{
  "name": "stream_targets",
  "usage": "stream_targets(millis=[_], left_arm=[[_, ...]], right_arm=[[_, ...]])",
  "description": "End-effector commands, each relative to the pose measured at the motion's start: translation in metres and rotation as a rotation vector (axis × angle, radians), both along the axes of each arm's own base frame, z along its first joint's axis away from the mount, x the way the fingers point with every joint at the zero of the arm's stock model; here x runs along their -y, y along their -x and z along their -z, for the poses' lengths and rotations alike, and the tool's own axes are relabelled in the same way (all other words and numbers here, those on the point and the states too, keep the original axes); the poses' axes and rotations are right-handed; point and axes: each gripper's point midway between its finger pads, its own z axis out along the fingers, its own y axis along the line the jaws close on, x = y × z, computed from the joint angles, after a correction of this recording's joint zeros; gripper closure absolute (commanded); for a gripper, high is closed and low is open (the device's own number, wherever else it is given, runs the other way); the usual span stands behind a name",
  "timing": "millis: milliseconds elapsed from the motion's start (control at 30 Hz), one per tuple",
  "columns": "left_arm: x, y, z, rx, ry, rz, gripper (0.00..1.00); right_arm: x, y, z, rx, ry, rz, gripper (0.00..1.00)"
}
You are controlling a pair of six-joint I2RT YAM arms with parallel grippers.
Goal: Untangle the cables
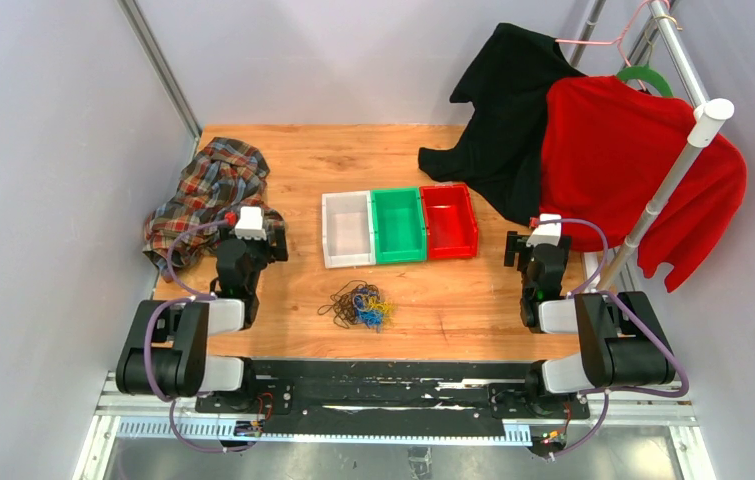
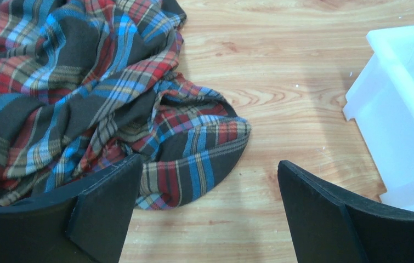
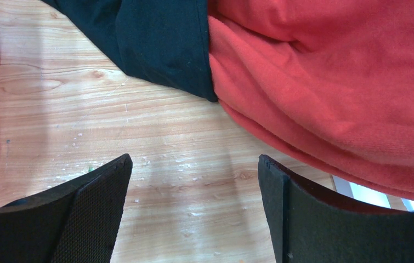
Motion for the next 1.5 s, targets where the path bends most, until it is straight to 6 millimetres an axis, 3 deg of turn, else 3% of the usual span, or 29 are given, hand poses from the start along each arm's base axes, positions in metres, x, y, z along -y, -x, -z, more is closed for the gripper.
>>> stream_targets(millis=[0,167,200,300,367,500,633,667,700,733,767,833,900,967,1133,1267,1467], left_arm=[[0.008,-0.018,-0.03,-0.031,-0.031,0.053,0.02],[0.027,-0.02,-0.041,-0.235,-0.081,0.208,0.02],[0.034,-0.011,-0.035,-0.311,-0.076,0.253,0.02],[0.054,0.002,-0.042,-0.417,-0.061,0.401,0.02],[0.07,0.017,-0.046,-0.483,-0.038,0.518,0.02],[0.095,0.043,-0.058,-0.549,0.0,0.713,0.02],[0.113,0.067,-0.069,-0.591,-0.008,0.834,0.02],[0.117,0.072,-0.067,-0.601,-0.031,0.859,0.02],[0.122,0.079,-0.066,-0.611,-0.051,0.885,0.02],[0.127,0.085,-0.064,-0.621,-0.07,0.911,0.02],[0.132,0.091,-0.061,-0.631,-0.091,0.935,0.02],[0.142,0.102,-0.053,-0.648,-0.127,0.98,0.02],[0.152,0.11,-0.044,-0.667,-0.154,1.029,0.02],[0.163,0.118,-0.038,-0.691,-0.163,1.078,0.01],[0.184,0.13,-0.026,-0.726,-0.194,1.18,0.01],[0.197,0.144,-0.017,-0.758,-0.219,1.255,0.04],[0.204,0.148,0.005,-0.83,-0.245,1.279,0.14]], right_arm=[[-0.002,-0.005,-0.008,0.032,0.012,-0.011,0.16],[0.007,-0.004,-0.014,0.05,0.004,0.049,0.15],[0.01,-0.003,-0.019,0.052,0.002,0.07,0.15],[0.014,0.002,-0.03,-0.028,0.0,0.115,0.15],[0.011,0.0,-0.049,-0.046,-0.051,0.129,0.15],[-0.02,-0.003,-0.098,0.011,-0.233,0.048,0.15],[-0.063,-0.01,-0.148,0.069,-0.403,-0.141,0.15],[-0.071,-0.007,-0.152,0.046,-0.547,-0.12,0.15],[-0.079,-0.004,-0.157,0.019,-0.633,-0.141,0.05],[-0.093,-0.001,-0.161,-0.007,-0.69,-0.21,0.01],[-0.106,0.0,-0.163,-0.023,-0.735,-0.271,0.01],[-0.133,0.003,-0.164,-0.068,-0.766,-0.409,0.01],[-0.15,0.01,-0.151,-0.158,-0.635,-0.419,0.01],[-0.174,0.026,-0.139,-0.223,-0.501,-0.456,0.0],[-0.226,0.07,-0.103,-0.306,-0.387,-0.584,0.02],[-0.246,0.098,-0.079,-0.34,-0.359,-0.622,0.05],[-0.263,0.116,-0.07,-0.357,-0.342,-0.652,0.09]])
